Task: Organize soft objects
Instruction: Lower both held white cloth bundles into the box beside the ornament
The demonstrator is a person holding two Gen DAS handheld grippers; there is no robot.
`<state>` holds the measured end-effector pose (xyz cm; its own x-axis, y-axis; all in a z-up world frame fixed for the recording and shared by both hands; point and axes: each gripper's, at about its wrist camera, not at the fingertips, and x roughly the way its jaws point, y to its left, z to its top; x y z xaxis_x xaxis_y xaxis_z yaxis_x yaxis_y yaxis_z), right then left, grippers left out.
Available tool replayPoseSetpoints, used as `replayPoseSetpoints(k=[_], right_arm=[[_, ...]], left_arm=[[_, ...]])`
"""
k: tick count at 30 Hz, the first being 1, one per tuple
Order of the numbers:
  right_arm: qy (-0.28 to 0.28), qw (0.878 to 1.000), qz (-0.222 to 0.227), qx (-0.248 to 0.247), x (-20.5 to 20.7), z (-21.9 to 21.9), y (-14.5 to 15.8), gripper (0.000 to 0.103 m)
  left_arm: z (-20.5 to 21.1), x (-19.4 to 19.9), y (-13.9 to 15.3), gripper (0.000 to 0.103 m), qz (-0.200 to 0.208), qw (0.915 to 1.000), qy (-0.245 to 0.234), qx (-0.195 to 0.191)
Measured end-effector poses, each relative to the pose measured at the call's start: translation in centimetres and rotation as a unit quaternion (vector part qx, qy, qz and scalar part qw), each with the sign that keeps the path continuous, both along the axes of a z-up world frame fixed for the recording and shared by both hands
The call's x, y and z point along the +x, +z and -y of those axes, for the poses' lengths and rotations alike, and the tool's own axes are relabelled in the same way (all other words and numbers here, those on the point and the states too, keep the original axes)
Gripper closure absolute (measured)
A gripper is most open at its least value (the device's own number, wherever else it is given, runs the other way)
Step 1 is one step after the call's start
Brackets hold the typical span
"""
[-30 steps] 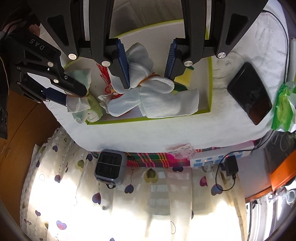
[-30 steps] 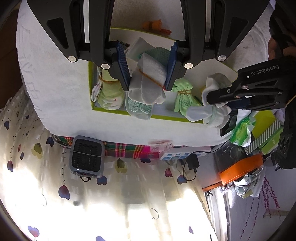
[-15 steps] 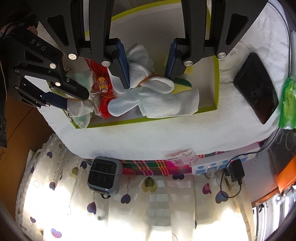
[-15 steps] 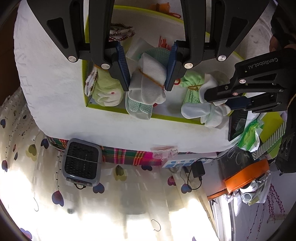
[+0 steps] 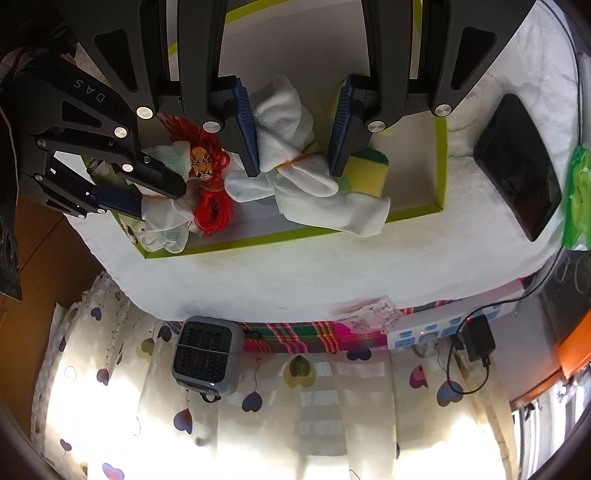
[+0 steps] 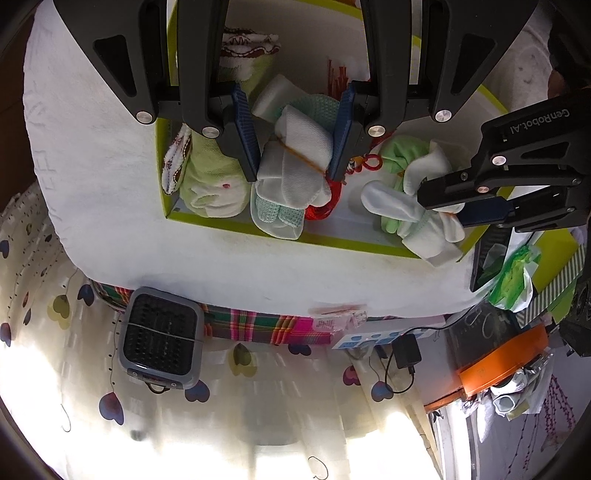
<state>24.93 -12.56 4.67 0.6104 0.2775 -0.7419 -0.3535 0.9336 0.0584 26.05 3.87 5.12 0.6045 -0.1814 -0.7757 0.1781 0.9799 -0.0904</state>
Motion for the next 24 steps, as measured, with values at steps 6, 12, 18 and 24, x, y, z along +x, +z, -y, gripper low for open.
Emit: replayPoseSetpoints(k=[6,12,18,24], right_arm=[[0.001,1.000,0.002,-0.002,0.01,-0.11,-0.21,0.064],[0.002,1.000,0.005,-0.005,-0.04,-0.27,-0.27,0.063],[0.002,1.000,0.006,-0.006,-0.08,-0.26,-0.28,0.063],[0.003,1.000,0.007,-0.006,0.02,-0.27,-0.28,0.063]], left_arm=[[0.59,0.31,-0.16,0.067,0.004,1.0000,-0.003,0.007],[0.75,0.35,-0.25,0.067,0.005,0.9999,-0.004,0.010],[0.73,0.41,-0.32,0.067,0.005,0.9999,-0.003,0.009],[0.77,0.53,-0.44,0.067,0.005,0.9999,-0.003,0.011]])
